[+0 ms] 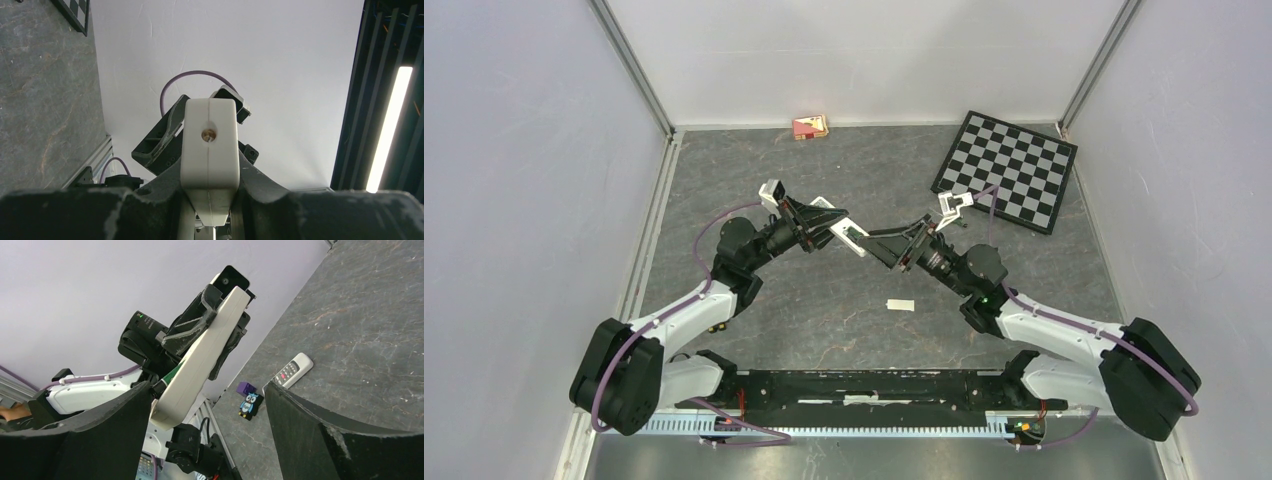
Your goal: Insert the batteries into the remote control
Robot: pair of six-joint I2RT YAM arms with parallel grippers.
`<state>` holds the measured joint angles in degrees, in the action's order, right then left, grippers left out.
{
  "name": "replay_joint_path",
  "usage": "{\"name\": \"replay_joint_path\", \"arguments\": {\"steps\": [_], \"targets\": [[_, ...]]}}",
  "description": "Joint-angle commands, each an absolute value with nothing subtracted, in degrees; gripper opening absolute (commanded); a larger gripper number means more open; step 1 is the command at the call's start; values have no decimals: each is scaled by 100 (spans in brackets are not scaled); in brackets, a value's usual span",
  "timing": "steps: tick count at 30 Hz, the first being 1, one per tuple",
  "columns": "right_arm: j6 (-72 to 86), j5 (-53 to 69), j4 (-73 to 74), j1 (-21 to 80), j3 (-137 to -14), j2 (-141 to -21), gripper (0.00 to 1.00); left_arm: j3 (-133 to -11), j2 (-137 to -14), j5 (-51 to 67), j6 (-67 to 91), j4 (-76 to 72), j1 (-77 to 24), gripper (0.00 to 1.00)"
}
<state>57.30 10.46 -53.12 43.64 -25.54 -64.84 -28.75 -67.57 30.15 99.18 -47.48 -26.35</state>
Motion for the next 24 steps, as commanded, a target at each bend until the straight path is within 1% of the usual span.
{"name": "replay_joint_path", "arguments": {"steps": [1, 6, 7, 8, 9, 10, 12, 19, 24], "targets": [[6034, 934, -5395, 4377, -2718, -6608, 85, -3077, -6622, 3305, 9891, -5376, -2646, 2], [6311, 1045, -5437, 4377, -2716, -6763, 82, -3190, -6518, 3366, 9546, -5353, -2646, 2], [6300, 1130, -5523, 4377, -2715, -6807, 83, -3226, -6511, 3371, 9491, -5303, -2646, 2], [6281, 1200, -5611, 4377, -2709, -6811, 86, -3243, -6499, 3362, 9436, -5214, -2646, 2], [6245, 1288, -5840, 4377, -2658, -6821, 92, -3253, -6484, 3353, 9390, -5132, -2646, 2], [6219, 1408, -6269, 4378, -2598, -6843, 94, -3256, -6477, 3334, 9371, -5039, -2646, 2], [6298, 1613, -6561, 4368, -2596, -6894, 97, -3242, -6450, 3303, 9305, -4876, -2646, 2], [6816, 2081, -7950, 4364, -2575, -7173, 98, -3209, -6464, 3248, 9237, -4645, -2646, 2], [6565, 1956, -7455, 4368, -2578, -6955, 98, -3202, -6462, 3226, 9226, -4627, -2646, 2]]}}
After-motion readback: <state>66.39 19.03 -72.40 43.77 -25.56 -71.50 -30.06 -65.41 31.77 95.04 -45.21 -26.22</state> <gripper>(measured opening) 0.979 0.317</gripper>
